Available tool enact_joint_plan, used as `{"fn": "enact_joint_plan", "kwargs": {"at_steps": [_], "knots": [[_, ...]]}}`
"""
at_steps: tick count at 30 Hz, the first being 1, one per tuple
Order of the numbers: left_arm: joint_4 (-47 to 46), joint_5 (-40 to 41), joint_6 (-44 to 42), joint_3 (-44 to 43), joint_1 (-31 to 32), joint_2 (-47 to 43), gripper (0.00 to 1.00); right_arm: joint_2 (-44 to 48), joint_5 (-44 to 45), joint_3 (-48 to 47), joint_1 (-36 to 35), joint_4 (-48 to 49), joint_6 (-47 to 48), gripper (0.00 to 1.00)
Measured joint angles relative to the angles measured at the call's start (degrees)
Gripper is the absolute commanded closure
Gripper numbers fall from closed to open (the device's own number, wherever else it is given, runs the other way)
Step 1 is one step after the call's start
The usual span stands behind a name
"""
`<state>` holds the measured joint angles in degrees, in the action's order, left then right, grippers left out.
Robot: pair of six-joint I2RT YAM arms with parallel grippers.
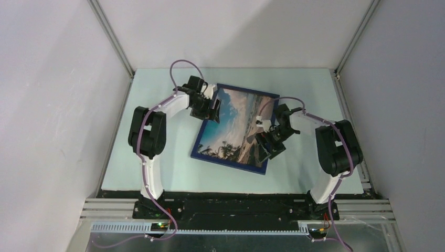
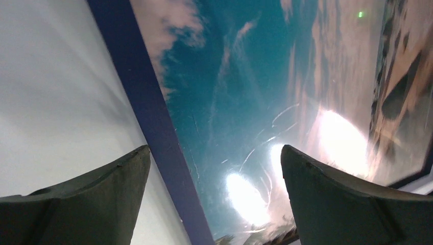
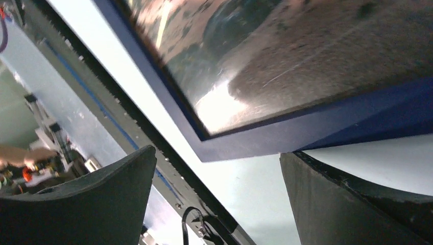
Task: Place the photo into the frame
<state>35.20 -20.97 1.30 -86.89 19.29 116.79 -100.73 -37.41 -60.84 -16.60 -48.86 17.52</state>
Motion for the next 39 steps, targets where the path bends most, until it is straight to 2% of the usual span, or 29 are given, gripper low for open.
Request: {"fn": "enact_joint_plan", "kwargs": {"at_steps": [5,10,15,20,24,28,33,39], "knots": [[0.0,5.7,-0.4,-2.8,-1.3,-0.1,0.0,-0.1,-2.9,0.0,-5.3,0.0,1.0,0.06],[0.0,12.4,-2.0,-1.2,-2.8,-2.6,0.0,0.9,-0.3,0.0,-5.3,1.5,0.6,0.04],[0.0,13.7,-6.5,6.9,-4.0,-13.2,0.0,4.4,4.0,-1.5,-0.2,4.6,-1.0,0.01],[-0.1,12.2,-11.7,16.4,-2.8,-27.5,0.0,4.3,8.1,-8.8,6.7,9.7,-2.9,0.01],[-0.9,13.4,-15.7,23.2,2.0,-37.0,0.0,-0.1,11.2,-17.2,9.2,13.9,-4.7,0.01],[-2.9,17.1,-19.6,29.9,11.3,-41.9,0.0,-8.5,13.6,-25.4,11.1,17.0,-6.7,0.01],[-4.7,22.2,-22.9,34.5,19.8,-41.9,0.0,-19.0,15.4,-35.6,12.9,16.6,-7.8,0.01],[-8.6,27.1,-24.6,34.8,25.5,-37.3,0.0,-27.7,17.0,-46.3,13.4,14.4,-7.8,0.01]]}}
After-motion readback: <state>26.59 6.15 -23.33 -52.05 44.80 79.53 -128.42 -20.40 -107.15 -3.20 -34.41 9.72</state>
